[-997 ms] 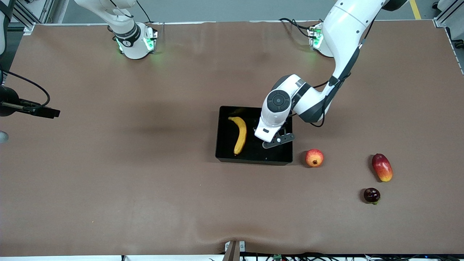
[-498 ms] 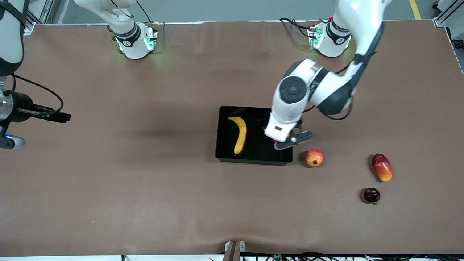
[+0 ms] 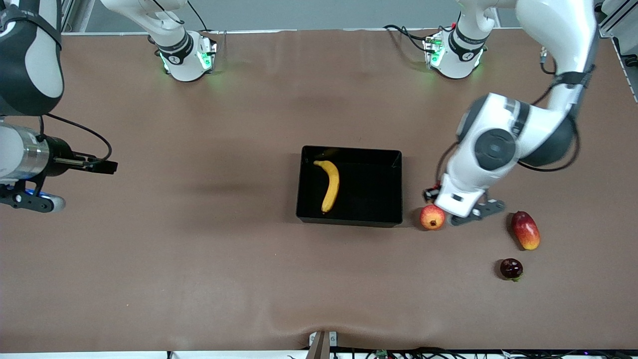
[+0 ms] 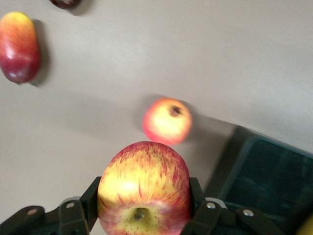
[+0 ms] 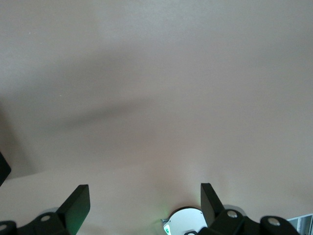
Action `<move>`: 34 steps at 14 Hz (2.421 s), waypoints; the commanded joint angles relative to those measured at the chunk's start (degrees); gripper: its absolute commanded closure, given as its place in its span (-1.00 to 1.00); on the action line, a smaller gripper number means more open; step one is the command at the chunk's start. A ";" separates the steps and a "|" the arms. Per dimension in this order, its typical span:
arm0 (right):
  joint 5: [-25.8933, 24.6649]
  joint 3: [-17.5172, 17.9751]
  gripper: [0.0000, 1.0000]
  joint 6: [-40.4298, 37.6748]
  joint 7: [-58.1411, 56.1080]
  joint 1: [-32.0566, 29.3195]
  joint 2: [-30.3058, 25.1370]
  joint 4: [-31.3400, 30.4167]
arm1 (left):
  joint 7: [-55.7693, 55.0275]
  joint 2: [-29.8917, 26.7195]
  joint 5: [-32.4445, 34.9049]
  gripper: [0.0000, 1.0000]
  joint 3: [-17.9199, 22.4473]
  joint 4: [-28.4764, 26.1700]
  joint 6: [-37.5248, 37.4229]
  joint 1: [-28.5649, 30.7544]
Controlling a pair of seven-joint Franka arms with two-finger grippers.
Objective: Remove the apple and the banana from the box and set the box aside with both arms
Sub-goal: 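Carry the apple out of the box and set it beside the mango, then reach the left gripper into the box and grasp the yellow banana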
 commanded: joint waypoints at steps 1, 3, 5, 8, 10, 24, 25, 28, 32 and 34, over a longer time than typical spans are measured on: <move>1.79 -0.12 -1.00 -0.10 0.86 -0.07 1.65 2.65 | 6.94 0.81 0.06 1.00 -0.38 -1.19 0.60 5.66; 1.80 -0.03 -1.00 0.34 0.94 0.37 2.00 2.65 | 11.25 0.81 0.15 1.00 -0.46 -4.69 4.54 10.32; 1.80 -0.04 -1.00 0.61 1.03 0.63 2.35 2.65 | 12.49 0.81 0.68 1.00 -0.29 -8.21 8.06 12.09; 1.89 -0.04 -1.00 1.48 2.69 1.25 2.62 2.65 | 14.78 0.99 3.83 1.00 -0.29 -12.96 14.73 15.69; 1.89 -0.12 -1.00 1.84 3.32 1.95 2.97 2.65 | 15.14 2.13 6.82 1.00 -0.29 -16.82 22.10 18.06; 1.89 -0.21 -1.00 7.81 3.76 7.93 6.92 2.12 | 15.05 5.65 10.35 -1.00 -0.37 -18.34 28.83 20.71; 1.89 -0.21 -1.00 7.90 3.76 8.02 7.10 2.12 | 14.87 4.51 10.35 -1.00 -0.46 -18.08 28.82 20.62; 1.97 -0.21 -1.00 7.90 3.84 8.11 7.10 1.95 | 13.82 0.65 9.56 -1.00 -2.55 -17.99 25.93 19.74; 2.06 -0.21 -1.00 7.99 3.84 9.42 7.97 1.86 | 8.30 -1.39 9.38 -1.00 -11.78 -15.19 19.97 19.74; 2.15 -0.21 -1.00 7.81 3.84 10.12 7.98 1.77 | 4.70 -0.68 9.47 -1.00 -16.17 -12.81 16.36 18.87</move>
